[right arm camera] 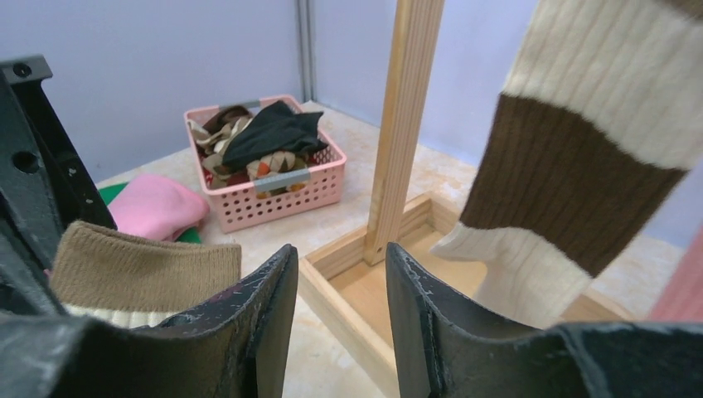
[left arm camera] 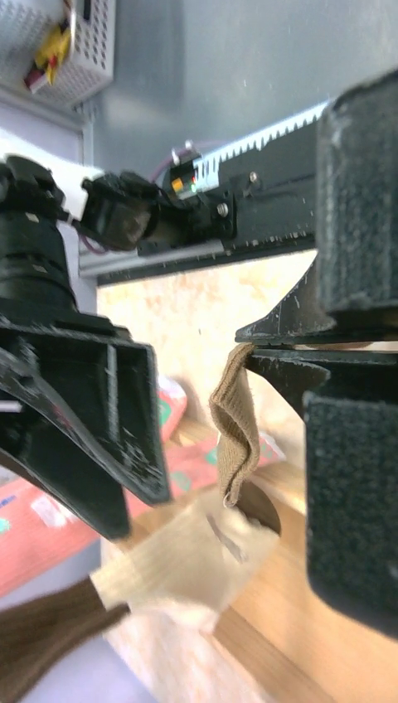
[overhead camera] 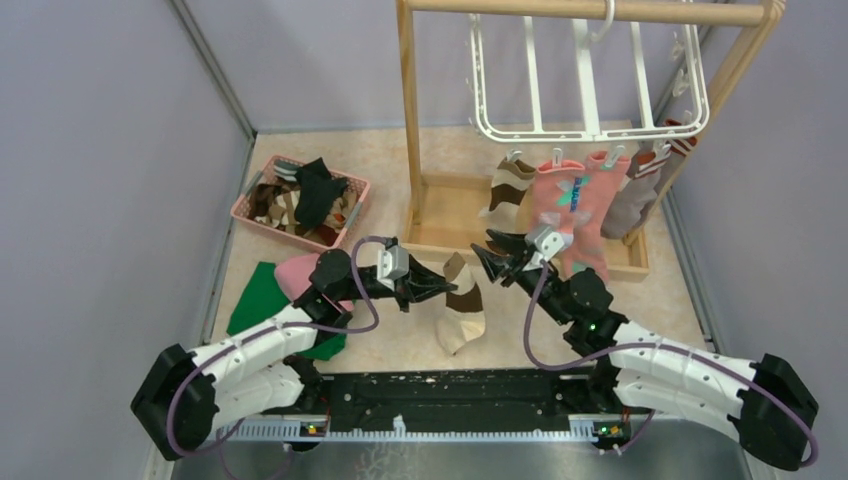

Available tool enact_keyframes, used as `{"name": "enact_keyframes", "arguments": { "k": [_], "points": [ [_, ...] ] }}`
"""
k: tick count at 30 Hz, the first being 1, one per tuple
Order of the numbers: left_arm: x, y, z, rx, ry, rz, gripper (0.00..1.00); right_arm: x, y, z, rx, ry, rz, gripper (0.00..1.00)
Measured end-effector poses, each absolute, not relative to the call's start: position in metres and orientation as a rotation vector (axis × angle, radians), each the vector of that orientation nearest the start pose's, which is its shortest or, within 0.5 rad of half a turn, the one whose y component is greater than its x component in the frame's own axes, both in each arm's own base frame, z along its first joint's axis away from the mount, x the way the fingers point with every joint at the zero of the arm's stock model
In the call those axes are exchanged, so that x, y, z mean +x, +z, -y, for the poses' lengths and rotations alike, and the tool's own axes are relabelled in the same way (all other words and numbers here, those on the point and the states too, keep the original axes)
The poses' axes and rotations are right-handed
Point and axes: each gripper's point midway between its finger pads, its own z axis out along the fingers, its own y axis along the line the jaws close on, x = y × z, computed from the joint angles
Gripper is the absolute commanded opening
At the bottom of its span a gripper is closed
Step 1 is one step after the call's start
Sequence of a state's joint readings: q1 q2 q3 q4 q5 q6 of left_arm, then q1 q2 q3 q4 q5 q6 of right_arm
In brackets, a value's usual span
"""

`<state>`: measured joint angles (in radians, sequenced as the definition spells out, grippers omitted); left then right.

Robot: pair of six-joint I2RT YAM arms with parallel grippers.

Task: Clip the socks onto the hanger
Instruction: Adjust the sock.

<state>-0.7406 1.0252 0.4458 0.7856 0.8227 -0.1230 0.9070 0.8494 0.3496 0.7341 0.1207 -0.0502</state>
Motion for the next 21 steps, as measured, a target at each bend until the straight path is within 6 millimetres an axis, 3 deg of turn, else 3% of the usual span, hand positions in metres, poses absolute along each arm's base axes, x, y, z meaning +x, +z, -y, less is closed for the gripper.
{"name": "enact_keyframes", "arguments": {
  "k": [5,9,13,17,21],
  "points": [
    [0.158,0.252,0.3,1.11,-1.087,-1.116,0.0,0.218,0.291,-0.238,-0.514,0.626,-1.177,0.4],
    [0.165,0.255,0.295,1.114,-0.99,-1.07,0.0,0.204,0.306,-0.243,-0.563,0.681,-1.09,0.23],
    [0.165,0.245,0.292,1.155,-0.927,-1.007,0.0,0.206,0.279,-0.267,-0.656,0.722,-1.146,0.16],
    [0.16,0.242,0.293,1.219,-0.891,-0.927,0.0,0.217,0.233,-0.289,-0.743,0.722,-1.288,0.15],
    [0.153,0.246,0.294,1.274,-0.856,-0.818,0.0,0.222,0.218,-0.302,-0.777,0.738,-1.347,0.15]
  ]
}}
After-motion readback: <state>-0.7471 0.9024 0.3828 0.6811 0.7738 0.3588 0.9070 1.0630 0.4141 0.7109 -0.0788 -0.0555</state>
